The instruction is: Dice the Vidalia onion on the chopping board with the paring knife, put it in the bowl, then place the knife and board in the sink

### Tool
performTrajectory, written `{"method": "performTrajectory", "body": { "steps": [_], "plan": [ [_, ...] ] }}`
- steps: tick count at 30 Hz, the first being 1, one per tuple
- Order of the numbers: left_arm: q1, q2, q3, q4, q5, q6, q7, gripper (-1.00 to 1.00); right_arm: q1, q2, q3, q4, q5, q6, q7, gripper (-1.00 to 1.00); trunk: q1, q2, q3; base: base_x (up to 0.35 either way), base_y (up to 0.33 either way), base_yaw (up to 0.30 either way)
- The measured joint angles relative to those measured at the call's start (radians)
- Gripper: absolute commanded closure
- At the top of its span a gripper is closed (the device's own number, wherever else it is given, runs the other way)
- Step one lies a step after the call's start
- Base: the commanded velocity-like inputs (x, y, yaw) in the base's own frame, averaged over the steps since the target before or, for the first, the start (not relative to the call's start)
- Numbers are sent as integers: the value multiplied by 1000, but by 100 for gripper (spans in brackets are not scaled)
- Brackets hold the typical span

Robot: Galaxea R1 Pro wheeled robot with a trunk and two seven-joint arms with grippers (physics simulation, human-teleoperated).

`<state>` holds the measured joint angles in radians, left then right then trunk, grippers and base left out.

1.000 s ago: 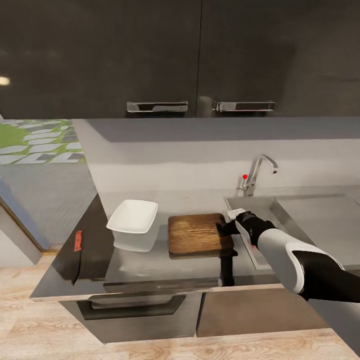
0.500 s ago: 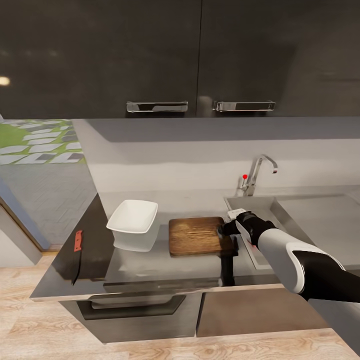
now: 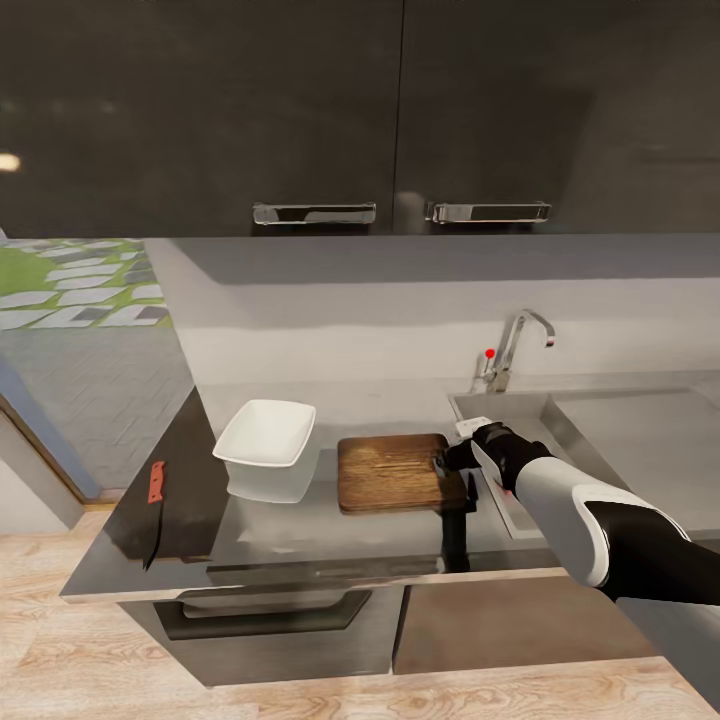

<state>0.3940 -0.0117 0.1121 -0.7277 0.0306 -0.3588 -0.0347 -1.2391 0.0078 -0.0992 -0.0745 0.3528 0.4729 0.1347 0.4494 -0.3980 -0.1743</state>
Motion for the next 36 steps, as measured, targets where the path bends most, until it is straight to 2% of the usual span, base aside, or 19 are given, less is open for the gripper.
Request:
{"method": "performTrajectory", "body": {
  "steps": [36],
  "plan": [
    [0, 0, 0, 7, 0, -1, 0, -100, 0, 3, 0, -1, -1, 0, 0, -100, 0, 0, 53, 0, 0, 0]
  ]
}}
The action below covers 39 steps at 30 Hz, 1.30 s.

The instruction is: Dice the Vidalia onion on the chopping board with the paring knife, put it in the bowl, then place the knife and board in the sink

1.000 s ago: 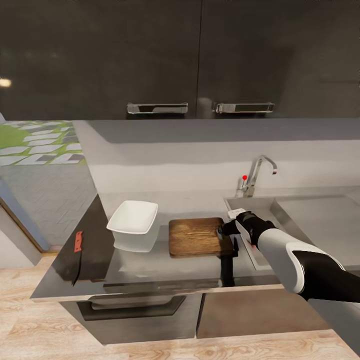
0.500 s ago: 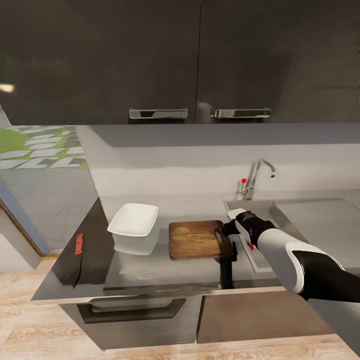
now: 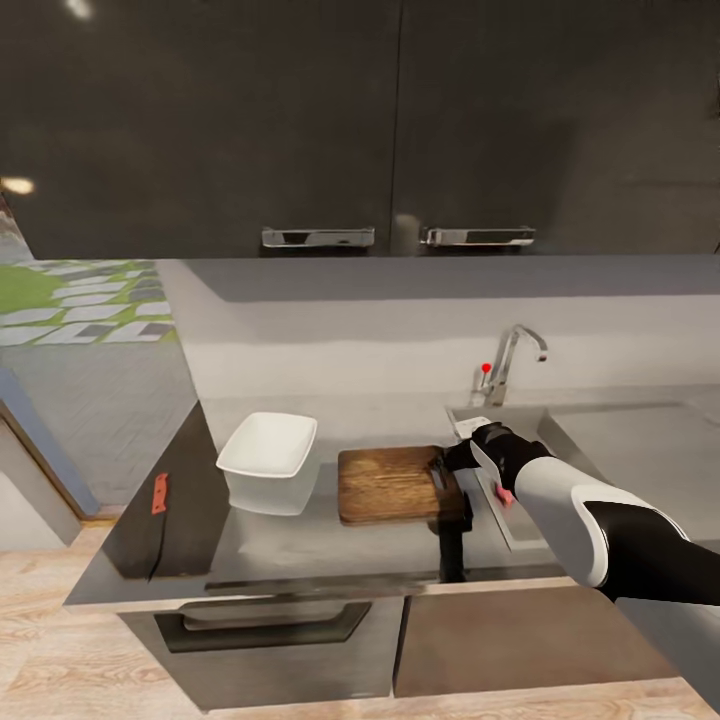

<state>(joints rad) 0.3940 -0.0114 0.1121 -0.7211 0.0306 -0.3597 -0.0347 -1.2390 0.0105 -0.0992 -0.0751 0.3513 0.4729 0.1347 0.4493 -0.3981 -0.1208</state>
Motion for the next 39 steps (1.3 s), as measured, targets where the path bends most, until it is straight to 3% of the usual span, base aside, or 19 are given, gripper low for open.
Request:
{"method": "performTrajectory", "body": {
  "steps": [23, 39],
  "plan": [
    [0, 0, 0, 1, 0, 0, 0, -100, 0, 3, 1, 0, 0, -1, 0, -100, 0, 0, 36, -7, 0, 0],
    [0, 0, 0, 1, 0, 0, 0, -100, 0, 3, 2, 1, 0, -2, 0, -100, 1, 0, 62, -295, 0, 0]
  ]
}}
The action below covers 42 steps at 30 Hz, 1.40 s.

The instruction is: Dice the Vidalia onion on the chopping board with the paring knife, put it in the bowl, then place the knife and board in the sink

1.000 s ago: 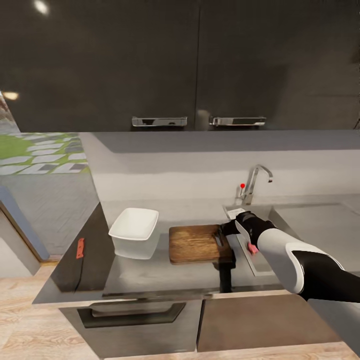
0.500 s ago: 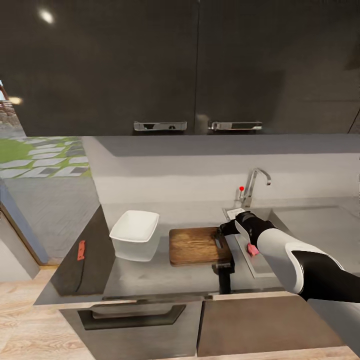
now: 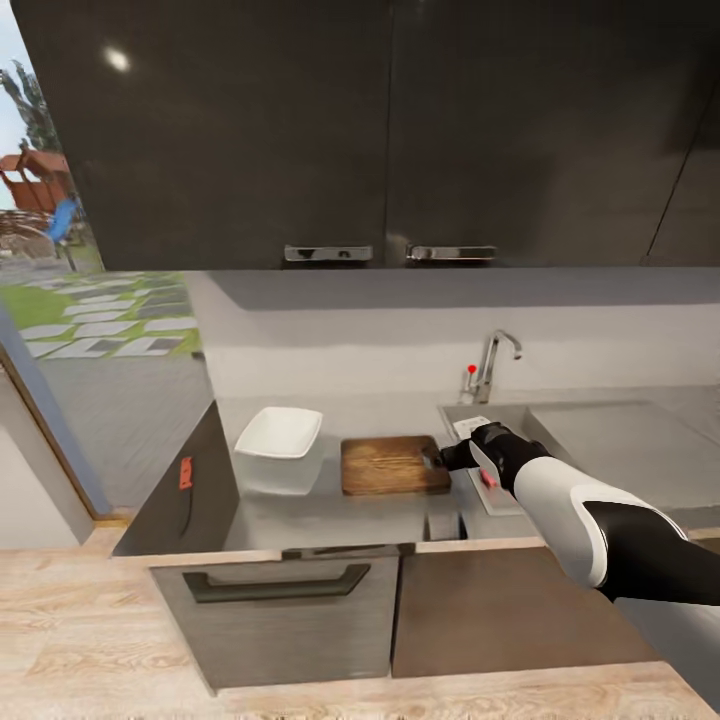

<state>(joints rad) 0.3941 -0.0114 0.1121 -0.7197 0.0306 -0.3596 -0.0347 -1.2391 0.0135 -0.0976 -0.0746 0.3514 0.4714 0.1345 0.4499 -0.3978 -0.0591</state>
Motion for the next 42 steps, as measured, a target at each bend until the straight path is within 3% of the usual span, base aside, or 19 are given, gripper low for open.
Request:
{"method": "performTrajectory", "body": {
  "steps": [11, 22, 42],
  "plan": [
    [0, 0, 0, 0, 0, 0, 0, -100, 0, 0, 0, 0, 0, 0, 0, -100, 0, 0, 17, -337, 17, 0],
    [0, 0, 0, 0, 0, 0, 0, -100, 0, 1, 0, 0, 0, -1, 1, -100, 0, 0, 31, -257, 195, 0],
    [0, 0, 0, -1, 0, 0, 0, -100, 0, 2, 0, 0, 0, -2, 1, -100, -1, 0, 32, -70, 286, 0]
  ]
}}
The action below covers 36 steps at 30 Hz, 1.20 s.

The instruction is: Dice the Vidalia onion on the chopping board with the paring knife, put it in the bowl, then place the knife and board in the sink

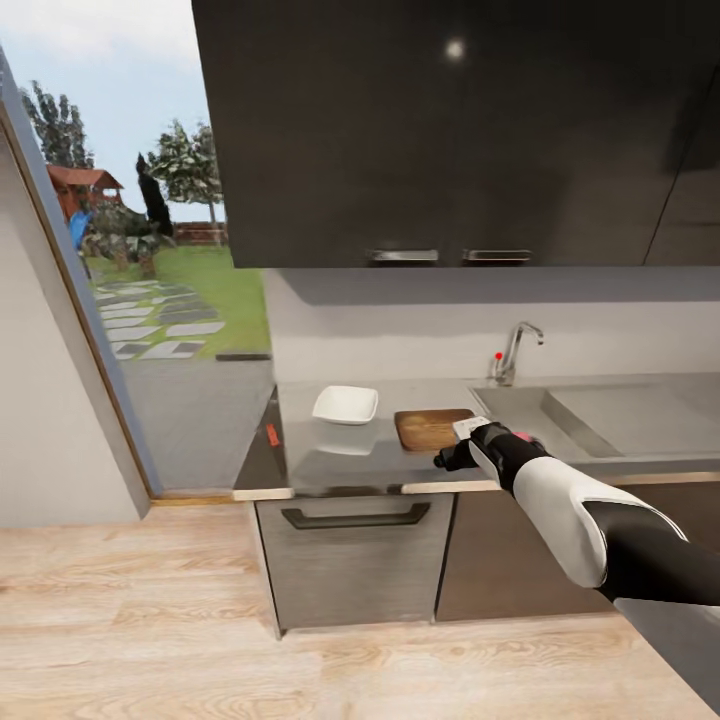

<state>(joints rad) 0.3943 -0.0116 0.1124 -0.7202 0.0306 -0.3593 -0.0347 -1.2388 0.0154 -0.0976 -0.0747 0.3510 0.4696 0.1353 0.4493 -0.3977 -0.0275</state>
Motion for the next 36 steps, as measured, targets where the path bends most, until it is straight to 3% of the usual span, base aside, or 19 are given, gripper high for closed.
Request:
{"method": "performTrajectory", "body": {
  "steps": [19, 36],
  "plan": [
    [0, 0, 0, 0, 0, 0, 0, -100, 0, 1, 0, 0, -1, 0, 0, -100, 0, 0, 0, 0, 302, -4],
    [0, 0, 0, 4, 0, 0, 0, -100, 0, 1, 0, 0, -1, 0, 1, -100, 0, 0, 8, 0, 302, -127]
  ]
}}
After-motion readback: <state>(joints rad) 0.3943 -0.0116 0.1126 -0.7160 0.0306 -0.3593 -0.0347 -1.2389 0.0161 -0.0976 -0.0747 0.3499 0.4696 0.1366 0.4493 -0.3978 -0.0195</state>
